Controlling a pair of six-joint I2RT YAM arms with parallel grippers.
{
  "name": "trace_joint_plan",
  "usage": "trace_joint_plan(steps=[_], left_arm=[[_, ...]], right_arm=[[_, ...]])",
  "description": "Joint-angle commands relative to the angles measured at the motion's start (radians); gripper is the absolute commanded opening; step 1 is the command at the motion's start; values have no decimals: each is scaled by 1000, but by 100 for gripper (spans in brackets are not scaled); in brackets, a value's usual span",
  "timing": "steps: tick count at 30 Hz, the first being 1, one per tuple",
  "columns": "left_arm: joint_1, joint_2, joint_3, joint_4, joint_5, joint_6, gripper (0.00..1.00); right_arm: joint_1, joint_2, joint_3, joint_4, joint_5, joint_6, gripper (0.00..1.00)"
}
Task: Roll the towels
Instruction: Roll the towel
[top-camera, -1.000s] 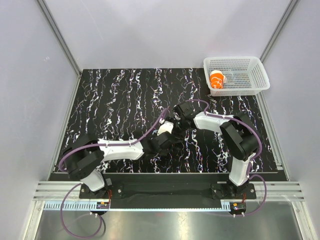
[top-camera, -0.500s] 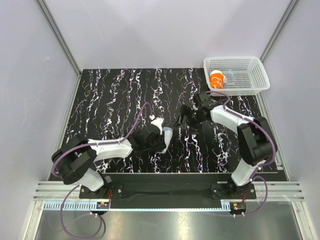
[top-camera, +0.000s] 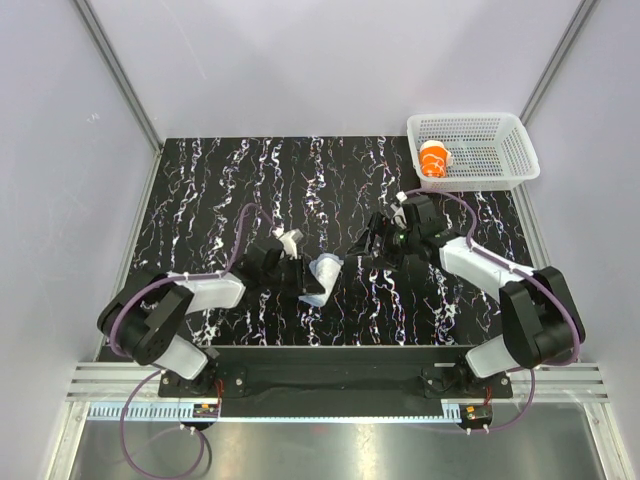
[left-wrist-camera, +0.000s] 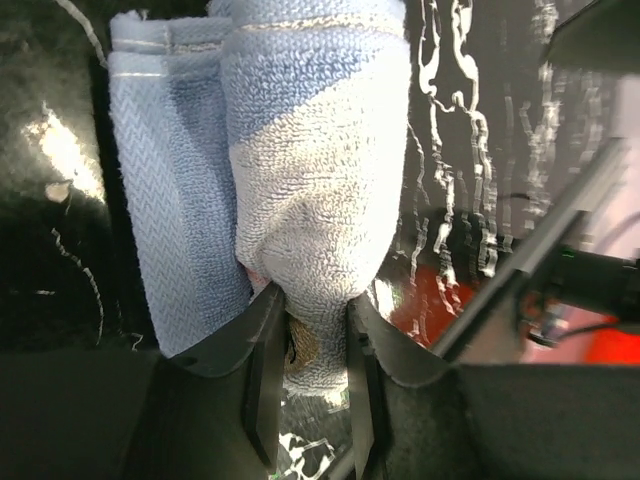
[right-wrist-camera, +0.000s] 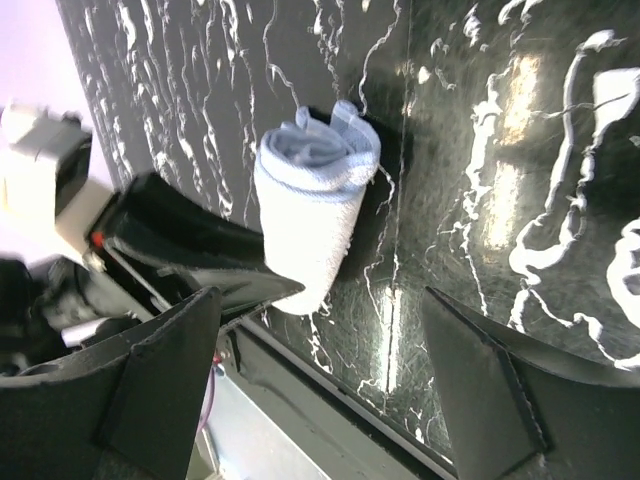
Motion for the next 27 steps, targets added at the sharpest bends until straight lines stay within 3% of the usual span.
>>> trace_joint_plan(steps=[1, 8, 17, 27], left_arm=[[60, 53, -60, 2, 143, -71, 2], [172, 158, -138, 212, 321, -205, 1], [230, 162, -140, 146, 318, -205, 3], [304, 205, -157, 123, 313, -220, 3]], right_arm=[[6, -31, -67, 198, -92, 46, 87], [67, 3, -130, 344, -82, 55, 84], [228, 188, -168, 616, -23, 122, 74], [257, 296, -145, 689, -2, 158, 70]])
